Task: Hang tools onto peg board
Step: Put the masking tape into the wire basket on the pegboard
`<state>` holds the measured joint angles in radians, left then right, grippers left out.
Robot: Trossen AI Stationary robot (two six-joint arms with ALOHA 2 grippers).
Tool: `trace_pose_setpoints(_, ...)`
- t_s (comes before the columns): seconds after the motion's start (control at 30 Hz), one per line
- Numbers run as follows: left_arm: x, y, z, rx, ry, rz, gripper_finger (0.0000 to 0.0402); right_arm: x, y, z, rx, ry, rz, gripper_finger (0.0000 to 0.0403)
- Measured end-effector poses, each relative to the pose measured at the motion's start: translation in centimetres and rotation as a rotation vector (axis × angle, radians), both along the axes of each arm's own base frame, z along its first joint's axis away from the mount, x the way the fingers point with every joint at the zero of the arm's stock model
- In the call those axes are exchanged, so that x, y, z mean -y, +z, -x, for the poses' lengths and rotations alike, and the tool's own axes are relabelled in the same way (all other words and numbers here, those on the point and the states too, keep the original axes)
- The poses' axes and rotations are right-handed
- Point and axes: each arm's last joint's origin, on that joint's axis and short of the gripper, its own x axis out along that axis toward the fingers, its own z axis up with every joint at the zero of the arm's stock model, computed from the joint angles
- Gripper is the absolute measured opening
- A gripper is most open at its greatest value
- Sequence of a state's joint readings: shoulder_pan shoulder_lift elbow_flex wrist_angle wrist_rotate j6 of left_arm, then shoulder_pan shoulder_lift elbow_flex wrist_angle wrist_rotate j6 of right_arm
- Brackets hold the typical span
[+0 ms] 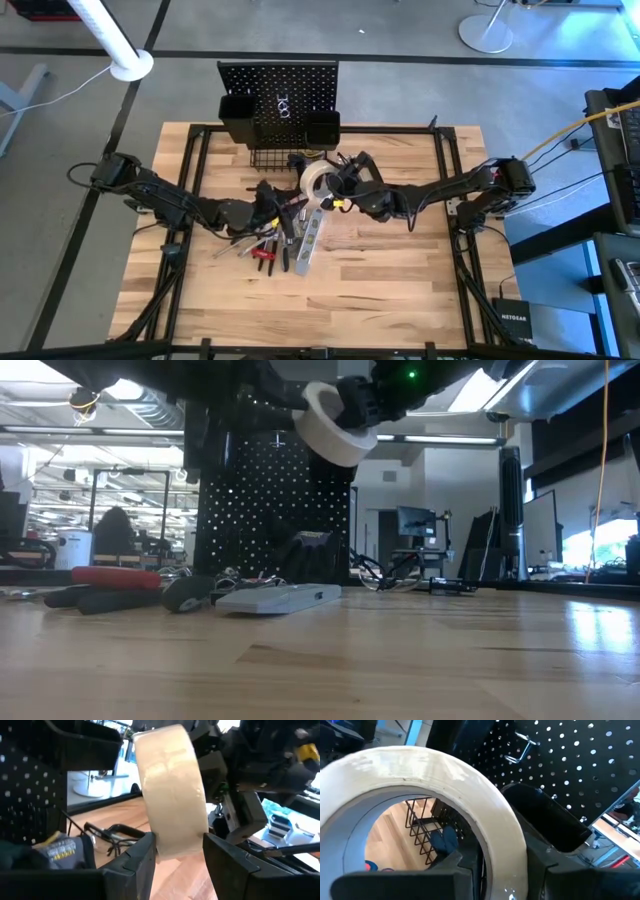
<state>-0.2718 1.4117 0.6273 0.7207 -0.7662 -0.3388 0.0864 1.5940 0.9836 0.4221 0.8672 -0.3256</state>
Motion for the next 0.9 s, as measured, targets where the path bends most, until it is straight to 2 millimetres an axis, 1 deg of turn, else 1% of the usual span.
trace_pose_setpoints(0.23, 0.5, 0.0, 0.1, -0.017, -0.017, -0.026, 0.0151, 0.2, 0.0, 0.0, -0.006, -0.003, 0.001, 0.0089)
trace_pose_setpoints(0.37, 0.5, -0.5, 0.3, -0.065, 0.046, -0.030, 0.0151, 0.4, -0.4, 0.0, -0.050, -0.036, 0.031, 0.0089)
trace_pose_setpoints(0.47, 0.4, -0.7, 0.4, -0.101, 0.103, -0.053, 0.0151, 0.4, -0.3, 0.1, -0.052, -0.057, 0.042, 0.0090)
trace_pose_setpoints(0.57, 0.5, -0.2, 1.0, -0.093, 0.162, -0.053, 0.0150, 0.4, -0.5, 0.2, -0.079, -0.079, 0.054, 0.0091)
trace_pose_setpoints(0.67, 0.8, 0.8, 1.3, -0.034, 0.138, -0.037, 0.0150, 0.5, -0.3, 0.1, -0.052, -0.078, 0.045, 0.0092)
trace_pose_setpoints(0.73, 1.0, 1.3, 1.3, 0.010, 0.096, -0.033, 0.0150, 0.4, -0.3, -0.1, -0.015, -0.047, 0.011, 0.0091)
trace_pose_setpoints(0.83, 1.2, 1.9, 0.7, 0.072, -0.075, -0.053, 0.0150, 0.8, -0.5, -0.3, 0.026, 0.013, -0.054, 0.0089)
trace_pose_setpoints(0.9, 1.2, 1.8, 0.3, 0.096, -0.143, -0.060, 0.0150, 1.2, -0.7, -0.5, 0.061, 0.030, -0.092, 0.0089)
